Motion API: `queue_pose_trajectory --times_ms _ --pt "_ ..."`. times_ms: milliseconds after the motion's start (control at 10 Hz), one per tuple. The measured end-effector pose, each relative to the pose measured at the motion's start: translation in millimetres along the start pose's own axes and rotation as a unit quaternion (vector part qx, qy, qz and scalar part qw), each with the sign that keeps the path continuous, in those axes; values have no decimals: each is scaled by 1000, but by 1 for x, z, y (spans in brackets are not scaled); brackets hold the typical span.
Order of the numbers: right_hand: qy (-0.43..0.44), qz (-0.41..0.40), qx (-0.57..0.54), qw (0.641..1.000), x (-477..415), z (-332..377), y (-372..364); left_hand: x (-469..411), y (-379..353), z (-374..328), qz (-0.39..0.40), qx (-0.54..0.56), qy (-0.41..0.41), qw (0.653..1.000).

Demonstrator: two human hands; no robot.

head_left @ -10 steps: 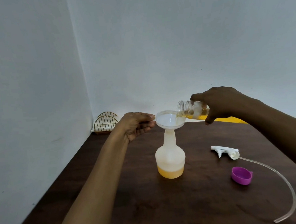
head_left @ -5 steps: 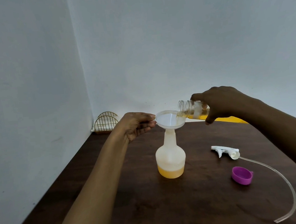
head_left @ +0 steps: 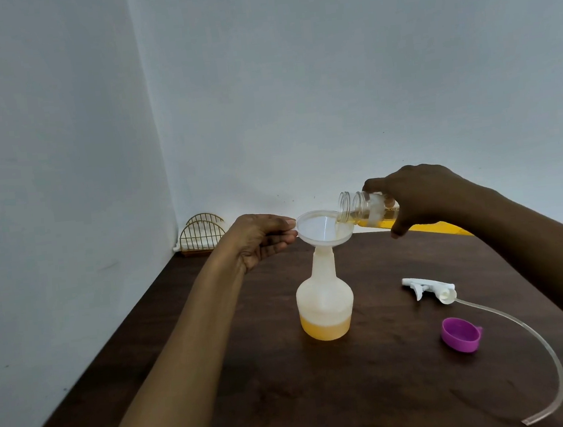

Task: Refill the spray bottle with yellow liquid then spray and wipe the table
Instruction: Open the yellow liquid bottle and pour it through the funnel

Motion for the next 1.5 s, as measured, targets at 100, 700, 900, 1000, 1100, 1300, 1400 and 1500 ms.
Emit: queue_pose_trajectory --times_ms 100,700,900,1000,1100,1300,1400,1500 --pt "-2 1 1 1000 0 0 0 0 0 0 0 1 0 1000" --pt "0 1 0 1000 -1 0 0 -1 0 1 2 2 0 1000" --pt "-2 0 1 1000 0 -1 0 -2 0 1 2 4 0 1000" --pt "-1 3 -4 1000 0 0 0 -2 0 2 3 4 -2 1000" --pt "-1 8 -3 1000 0 -1 0 -2 0 1 4 4 -4 1000" --pt "-2 3 0 1000 1 0 0 -2 0 2 3 3 -5 1000" --pt "-1 5 0 1000 0 0 0 -2 1 2 3 1 -5 1000" --pt "-1 3 3 1000 -1 0 0 -3 1 2 2 1 -6 1000"
Point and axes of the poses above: each hand's wrist, its own x-axis away from the middle knuckle, its own y-axis out of the back of the hand, z = x × y, the point moved 9 cm from there along -x, towards the middle knuckle, and after that the axes turned 10 degrees about -y, right-handed, at the moved point
